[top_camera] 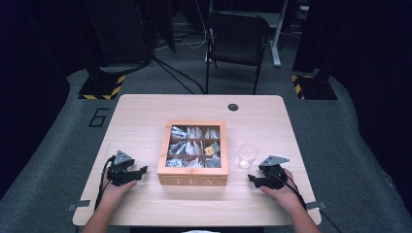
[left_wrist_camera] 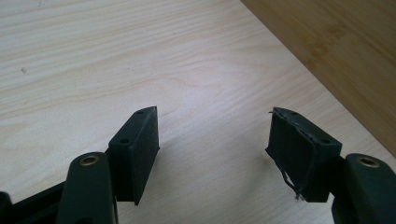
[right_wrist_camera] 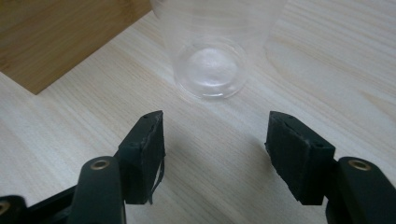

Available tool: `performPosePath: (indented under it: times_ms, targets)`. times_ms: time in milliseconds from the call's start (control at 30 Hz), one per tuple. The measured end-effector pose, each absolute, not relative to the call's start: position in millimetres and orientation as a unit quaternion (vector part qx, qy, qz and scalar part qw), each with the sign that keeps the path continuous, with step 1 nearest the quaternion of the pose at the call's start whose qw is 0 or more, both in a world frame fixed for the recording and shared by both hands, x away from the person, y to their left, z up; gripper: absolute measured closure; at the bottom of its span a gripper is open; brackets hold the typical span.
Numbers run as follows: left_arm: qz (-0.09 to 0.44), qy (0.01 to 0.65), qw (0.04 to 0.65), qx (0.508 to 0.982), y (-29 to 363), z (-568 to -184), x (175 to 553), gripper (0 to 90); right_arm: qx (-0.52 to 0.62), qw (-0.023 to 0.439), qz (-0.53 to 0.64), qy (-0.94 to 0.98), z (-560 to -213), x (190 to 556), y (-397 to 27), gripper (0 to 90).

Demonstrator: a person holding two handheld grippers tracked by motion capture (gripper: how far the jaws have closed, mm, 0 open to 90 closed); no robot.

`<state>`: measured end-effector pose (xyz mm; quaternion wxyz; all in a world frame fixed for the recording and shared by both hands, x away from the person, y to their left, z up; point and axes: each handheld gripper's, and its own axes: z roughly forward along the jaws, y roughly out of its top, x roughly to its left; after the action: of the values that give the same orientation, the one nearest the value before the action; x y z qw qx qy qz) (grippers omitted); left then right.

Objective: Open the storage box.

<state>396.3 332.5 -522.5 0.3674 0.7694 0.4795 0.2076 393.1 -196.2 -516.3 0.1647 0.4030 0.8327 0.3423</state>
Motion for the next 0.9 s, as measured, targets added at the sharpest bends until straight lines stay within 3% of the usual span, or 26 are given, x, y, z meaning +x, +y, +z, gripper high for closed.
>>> performPosePath:
  times_ms: [600, 900]
  targets:
    - [0.206, 0.452, 0.395, 0.772, 314, -505, 388, 33.5, 0.421, 0.188, 0.39, 0.797, -490, 376, -200, 36.9]
    - [0.203, 0.44, 0.415, 0.77, 312, -495, 380, 41.5, 0.416, 0.186, 0.396, 0.797, -486, 373, -194, 38.8]
